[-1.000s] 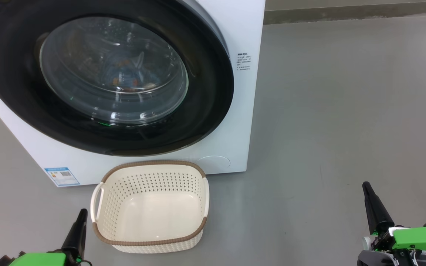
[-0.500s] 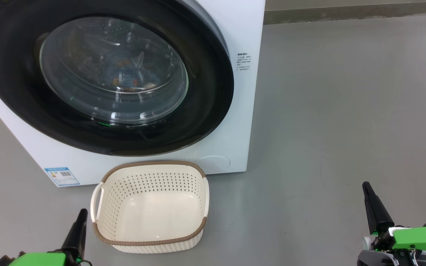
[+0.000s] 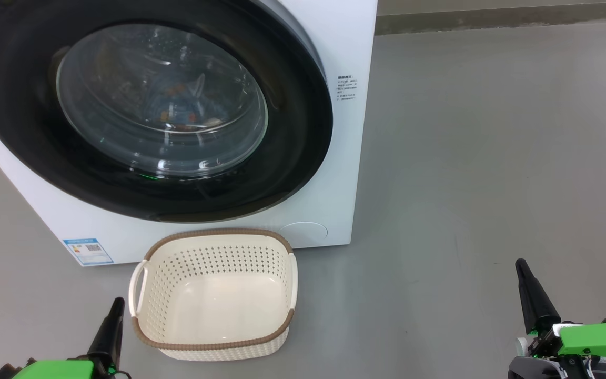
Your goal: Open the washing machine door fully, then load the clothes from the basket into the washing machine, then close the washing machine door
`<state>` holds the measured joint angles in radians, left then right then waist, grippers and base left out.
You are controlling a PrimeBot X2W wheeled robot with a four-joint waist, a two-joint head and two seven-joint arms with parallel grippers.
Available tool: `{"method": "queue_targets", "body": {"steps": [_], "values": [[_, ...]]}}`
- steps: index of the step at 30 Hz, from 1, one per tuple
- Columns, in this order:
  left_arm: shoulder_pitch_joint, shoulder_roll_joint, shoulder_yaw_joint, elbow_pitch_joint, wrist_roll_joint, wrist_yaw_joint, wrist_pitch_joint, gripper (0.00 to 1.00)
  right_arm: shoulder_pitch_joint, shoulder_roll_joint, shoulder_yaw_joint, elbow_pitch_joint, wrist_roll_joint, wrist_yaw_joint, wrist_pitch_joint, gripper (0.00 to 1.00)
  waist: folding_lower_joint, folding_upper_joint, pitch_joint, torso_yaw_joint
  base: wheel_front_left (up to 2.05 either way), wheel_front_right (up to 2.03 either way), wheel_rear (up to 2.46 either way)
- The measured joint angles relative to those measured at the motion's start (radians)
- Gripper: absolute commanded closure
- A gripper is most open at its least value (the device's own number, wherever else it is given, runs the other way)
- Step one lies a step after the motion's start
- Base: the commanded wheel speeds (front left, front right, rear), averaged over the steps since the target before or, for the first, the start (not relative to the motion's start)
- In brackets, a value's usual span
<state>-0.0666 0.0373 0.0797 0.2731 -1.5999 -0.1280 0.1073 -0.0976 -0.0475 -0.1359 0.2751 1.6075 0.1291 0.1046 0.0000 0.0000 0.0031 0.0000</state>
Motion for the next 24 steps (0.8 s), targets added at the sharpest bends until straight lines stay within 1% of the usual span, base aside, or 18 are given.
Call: {"method": "queue_targets", "body": {"steps": [24], "values": [[0.0,0.0,0.0,0.0,0.0,0.0,0.0,1.0,0.0,0.0,0.0,0.0,0.0,0.0,0.001,1.0,0.0,0.0,0.0,0.0,0.0,0.0,0.0]]}}
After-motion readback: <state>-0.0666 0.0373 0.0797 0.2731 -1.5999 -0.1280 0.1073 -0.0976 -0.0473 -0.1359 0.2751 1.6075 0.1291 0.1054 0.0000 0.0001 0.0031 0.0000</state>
